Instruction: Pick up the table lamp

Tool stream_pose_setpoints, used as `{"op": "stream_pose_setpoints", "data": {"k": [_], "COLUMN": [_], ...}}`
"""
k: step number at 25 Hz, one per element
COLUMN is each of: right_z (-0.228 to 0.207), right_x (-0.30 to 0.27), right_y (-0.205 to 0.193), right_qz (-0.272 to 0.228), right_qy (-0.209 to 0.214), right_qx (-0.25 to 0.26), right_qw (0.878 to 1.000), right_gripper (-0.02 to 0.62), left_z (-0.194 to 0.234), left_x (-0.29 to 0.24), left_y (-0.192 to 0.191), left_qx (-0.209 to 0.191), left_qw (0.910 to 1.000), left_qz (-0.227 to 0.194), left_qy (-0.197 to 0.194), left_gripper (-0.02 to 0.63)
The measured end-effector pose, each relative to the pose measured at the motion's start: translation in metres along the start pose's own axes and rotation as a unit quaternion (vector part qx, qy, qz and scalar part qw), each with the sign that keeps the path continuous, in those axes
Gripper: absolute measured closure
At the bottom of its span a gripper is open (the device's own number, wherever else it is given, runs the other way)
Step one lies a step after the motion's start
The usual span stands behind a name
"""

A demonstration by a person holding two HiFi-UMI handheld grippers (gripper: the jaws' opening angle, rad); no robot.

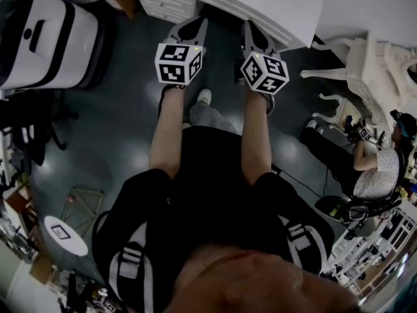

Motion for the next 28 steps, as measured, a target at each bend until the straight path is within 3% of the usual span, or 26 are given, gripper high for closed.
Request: {"op": "stream_pose_setpoints", "data": {"k": [6,12,20,28], "right_z": [-0.033,-0.063,-0.074,-0.1], "right_x": [-0.023,-0.033,-0.053,-0.079], "right_y": [0.032,0.037,0.033,0.036], "right_qz": [-0.025,-0.026,-0.015,-0.016], "right_qy": [0.001,-0.012,0.004,-0.022], "right_qx": [0.028,0.023,-0.005,0.004], "right_qw": [0.999,0.999,1.0,1.0], "right_gripper": [0.577,0.577,0.577,0.577], "left_z": [-0.004,-0.009,-0.001,0.012], "left_x": [-0.039,-0.062,-0.074,-0.12], "left_y": [0.025,0.028,0.039,0.039], "left_qx": [-0.025,-0.026,-0.044,-0.033], "left_qw": [0.9996,0.9994,0.9982,0.9992], "left_qz": [-0.005,0.006,-0.002,0.011], "left_qy": [0.012,0.021,0.041,0.019], "left_gripper": [0.595,0.596,0.595,0.595]}}
Point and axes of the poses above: the fingertips, and each gripper's own axes: x backward along the fingers, z to its left, y out of its top, the point moved 9 cm from there along x, backward along the fingers, and after that the axes turned 2 degrees about -y, right-handed, at the moved point
